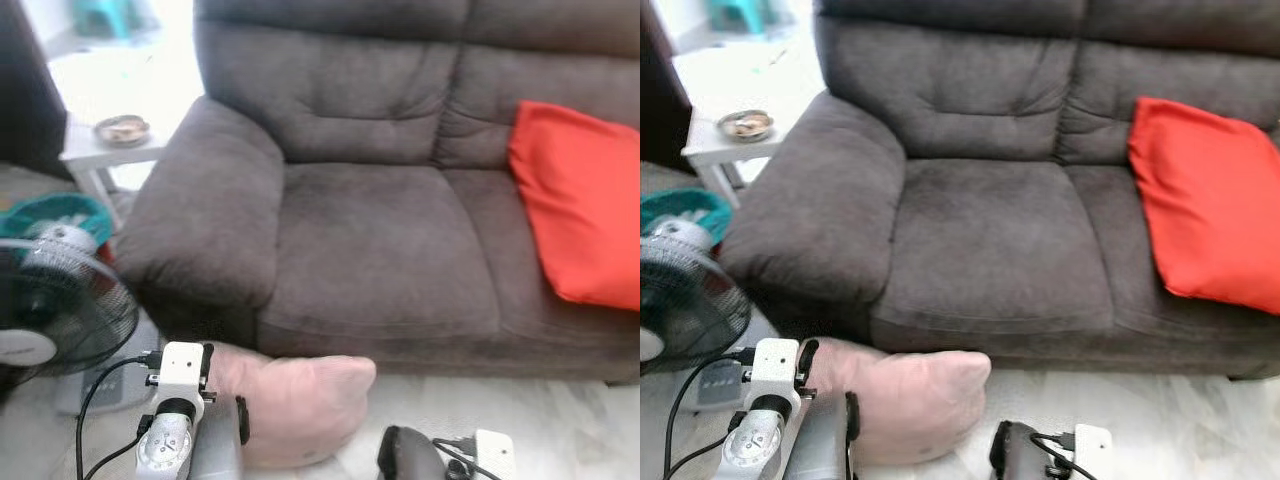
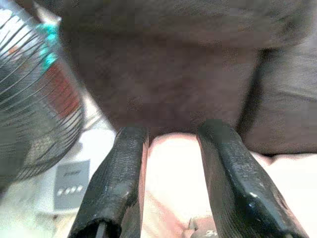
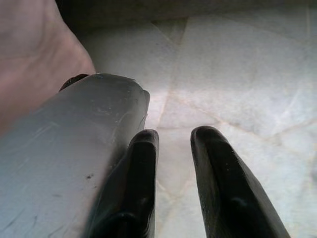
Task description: Move the pillow to the sofa from floor
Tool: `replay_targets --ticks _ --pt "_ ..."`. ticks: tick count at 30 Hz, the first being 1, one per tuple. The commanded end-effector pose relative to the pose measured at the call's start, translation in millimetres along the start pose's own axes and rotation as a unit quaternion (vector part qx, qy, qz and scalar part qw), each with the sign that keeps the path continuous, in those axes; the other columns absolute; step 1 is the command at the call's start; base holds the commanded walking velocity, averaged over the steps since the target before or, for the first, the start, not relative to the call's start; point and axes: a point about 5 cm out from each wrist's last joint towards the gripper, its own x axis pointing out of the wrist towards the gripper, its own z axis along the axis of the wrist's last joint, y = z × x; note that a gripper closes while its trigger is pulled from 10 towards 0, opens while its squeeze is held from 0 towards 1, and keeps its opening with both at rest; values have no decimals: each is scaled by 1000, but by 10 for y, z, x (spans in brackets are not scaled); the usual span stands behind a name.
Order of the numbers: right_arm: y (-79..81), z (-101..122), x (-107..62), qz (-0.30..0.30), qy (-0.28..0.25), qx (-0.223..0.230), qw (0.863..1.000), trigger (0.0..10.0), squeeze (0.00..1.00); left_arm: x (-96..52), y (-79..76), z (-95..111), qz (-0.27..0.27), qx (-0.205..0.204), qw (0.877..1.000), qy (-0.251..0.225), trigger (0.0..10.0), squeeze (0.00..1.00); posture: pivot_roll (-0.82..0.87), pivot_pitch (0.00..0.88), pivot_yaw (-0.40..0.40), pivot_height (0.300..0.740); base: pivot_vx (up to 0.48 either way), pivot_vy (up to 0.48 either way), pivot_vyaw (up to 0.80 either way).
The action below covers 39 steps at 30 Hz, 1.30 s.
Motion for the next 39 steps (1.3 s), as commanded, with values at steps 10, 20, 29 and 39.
replay_targets --ticks 10,20,29,39 --pt "235 -40 20 38 8 13 999 10000 0 12 -38 -12 -14 3 1000 4 10000 0 161 59 -93 545 0 0 378" --pt "240 -35 22 36 5 21 999 10000 0 26 -80 23 -29 4 1000 -4 10000 0 162 58 -92 545 0 0 0" --pt "233 -41 21 34 9 13 999 10000 0 32 -113 50 -33 5 999 -14 10000 0 159 59 -94 545 0 0 0" --pt "222 -44 21 34 13 9 999 10000 0 78 -98 58 -26 6 1000 -11 10000 0 156 62 -99 510 0 0 0"
